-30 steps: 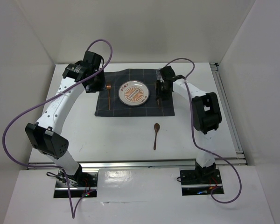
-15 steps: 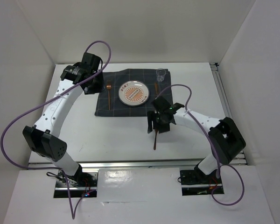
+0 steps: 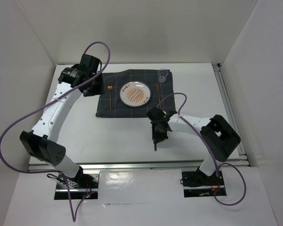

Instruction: Set the dinner table for one person

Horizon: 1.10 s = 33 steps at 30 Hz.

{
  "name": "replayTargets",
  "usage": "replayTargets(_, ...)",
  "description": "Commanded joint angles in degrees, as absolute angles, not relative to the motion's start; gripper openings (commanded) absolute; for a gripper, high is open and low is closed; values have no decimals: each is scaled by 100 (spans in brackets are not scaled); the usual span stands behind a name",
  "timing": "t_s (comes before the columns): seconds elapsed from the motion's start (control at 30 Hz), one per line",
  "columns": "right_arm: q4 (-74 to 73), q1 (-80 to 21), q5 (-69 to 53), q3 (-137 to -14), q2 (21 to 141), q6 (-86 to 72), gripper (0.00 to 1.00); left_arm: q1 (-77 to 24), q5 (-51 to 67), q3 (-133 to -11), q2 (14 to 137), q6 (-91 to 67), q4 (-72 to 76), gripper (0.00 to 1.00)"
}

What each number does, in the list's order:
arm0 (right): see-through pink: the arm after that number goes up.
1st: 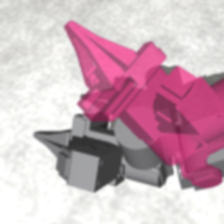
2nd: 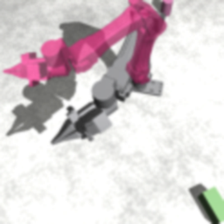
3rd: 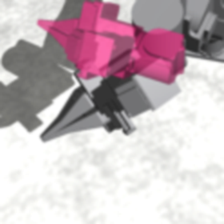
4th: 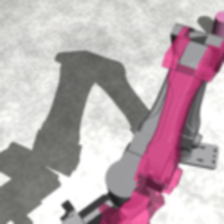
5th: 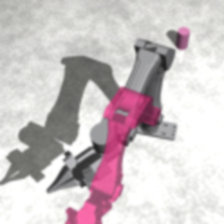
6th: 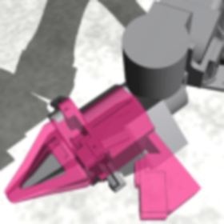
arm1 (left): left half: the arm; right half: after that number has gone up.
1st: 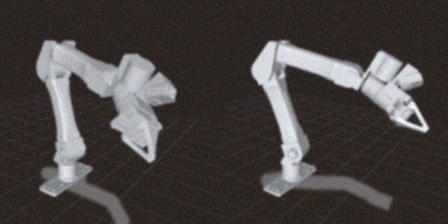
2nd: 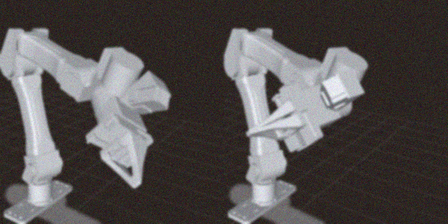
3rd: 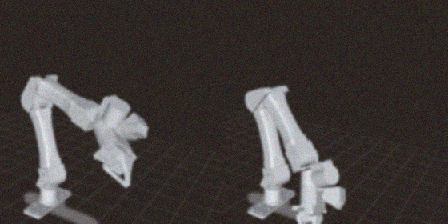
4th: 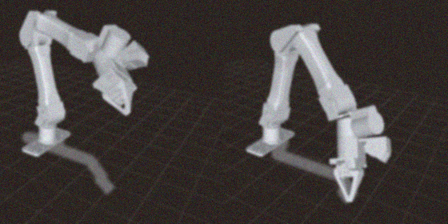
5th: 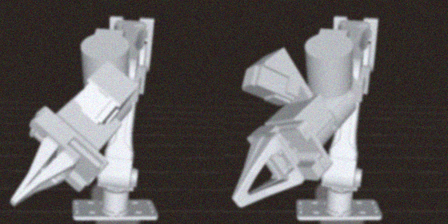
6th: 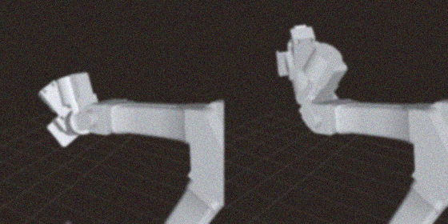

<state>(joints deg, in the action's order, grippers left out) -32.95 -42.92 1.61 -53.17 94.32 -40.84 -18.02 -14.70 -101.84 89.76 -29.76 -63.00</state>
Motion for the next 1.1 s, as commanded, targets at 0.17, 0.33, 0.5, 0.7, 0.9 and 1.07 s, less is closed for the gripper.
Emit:
replayTargets(0.17, -3998, -4194, 1309, -6054, 9045, -3824, 0, -1775, -1740, -10336, 8859, -2812, -6407, 58)
replayTargets(0.33, -4079, -3307, 1188, -6740, 8833, -3016, 0, -1837, -2214, -10283, 8859, -2812, -6407, 58)
replayTargets(0.5, -3823, -2261, 888, -7933, 9754, -2268, 0, -1837, -2207, -10345, 8798, -2742, -6460, 58)
replayTargets(0.7, -3322, -1767, 642, -8988, 10950, -2013, 0, -1837, -1653, -10038, 8798, -2944, -6460, 58)
replayTargets(0.9, -3234, -1767, 527, -9834, 12118, -1819, 0, -1837, -1538, -9896, 8850, -2944, -6346, 56)
replayTargets(1.07, -3445, -1714, 712, -10369, 12516, -1890, 42, -1837, -1591, -9896, 9017, -2944, -6398, 56)
